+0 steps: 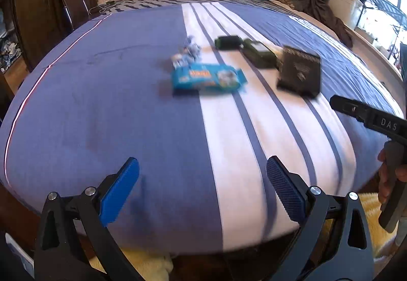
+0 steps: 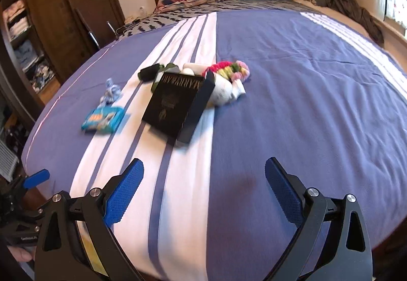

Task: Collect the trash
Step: 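Grasp the blue wet-wipes pack with the left tool while the right tool grasps the black box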

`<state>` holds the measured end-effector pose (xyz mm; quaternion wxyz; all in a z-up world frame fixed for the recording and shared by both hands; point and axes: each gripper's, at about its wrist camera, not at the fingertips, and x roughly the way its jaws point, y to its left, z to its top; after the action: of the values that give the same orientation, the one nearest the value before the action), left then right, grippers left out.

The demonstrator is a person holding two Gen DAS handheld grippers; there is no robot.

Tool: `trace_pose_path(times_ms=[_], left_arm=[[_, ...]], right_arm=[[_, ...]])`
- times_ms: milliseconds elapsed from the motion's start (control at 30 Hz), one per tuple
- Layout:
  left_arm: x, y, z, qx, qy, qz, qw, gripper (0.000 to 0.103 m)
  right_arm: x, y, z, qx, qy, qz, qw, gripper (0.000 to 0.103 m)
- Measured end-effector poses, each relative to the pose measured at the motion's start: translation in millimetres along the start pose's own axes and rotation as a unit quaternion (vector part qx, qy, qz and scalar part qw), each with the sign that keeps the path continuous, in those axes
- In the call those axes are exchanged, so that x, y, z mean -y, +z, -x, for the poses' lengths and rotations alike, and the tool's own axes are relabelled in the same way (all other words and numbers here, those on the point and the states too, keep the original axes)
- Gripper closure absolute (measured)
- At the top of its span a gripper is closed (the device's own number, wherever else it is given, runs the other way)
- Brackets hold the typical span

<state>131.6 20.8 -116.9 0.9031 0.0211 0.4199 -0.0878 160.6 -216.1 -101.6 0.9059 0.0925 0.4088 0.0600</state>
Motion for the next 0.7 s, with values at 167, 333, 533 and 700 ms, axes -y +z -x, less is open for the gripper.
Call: trace_pose_path(times_ms=[167, 333, 533, 700], left_arm=[[3, 29, -27, 0.0, -0.001, 0.001, 1.0, 0.008], [8, 58, -53, 0.0, -0.003, 0.002, 1.0, 0.008], [13, 84, -83, -0.014, -0.009, -0.004, 0.9999, 0.008], [9, 91, -106, -0.034, 0.0, -0.007, 0.9994, 0.009]], right_arm=[[-3, 18, -24, -0.01, 0.019, -0.003, 1.0, 0.013], [-5, 29, -38, -0.011, 0.034, -0.002, 0.999, 0.016], [-7, 38, -49, -0.014, 0.062, -0.003, 0.998, 0.028], [-10, 40, -53, -0.019, 0.097, -0.006, 0.995, 0.051]])
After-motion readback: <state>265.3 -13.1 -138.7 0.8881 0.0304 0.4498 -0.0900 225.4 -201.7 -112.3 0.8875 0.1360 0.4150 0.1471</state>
